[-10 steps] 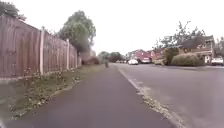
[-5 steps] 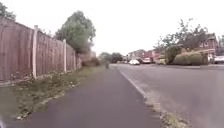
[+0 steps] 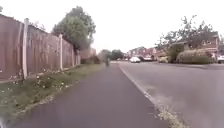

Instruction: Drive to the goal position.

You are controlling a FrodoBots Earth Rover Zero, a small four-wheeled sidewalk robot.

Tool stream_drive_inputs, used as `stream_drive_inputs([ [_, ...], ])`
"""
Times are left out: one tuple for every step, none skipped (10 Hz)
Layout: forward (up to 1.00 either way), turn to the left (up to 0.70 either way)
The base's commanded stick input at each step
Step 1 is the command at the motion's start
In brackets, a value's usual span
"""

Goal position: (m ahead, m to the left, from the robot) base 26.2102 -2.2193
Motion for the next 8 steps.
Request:
stream_drive_inputs([
  [1.00,0.00],
  [1.00,0.00],
  [1.00,0.00],
  [1.00,0.00],
  [1.00,0.00],
  [1.00,0.00],
  [1.00,0.00],
  [1.00,0.00],
])
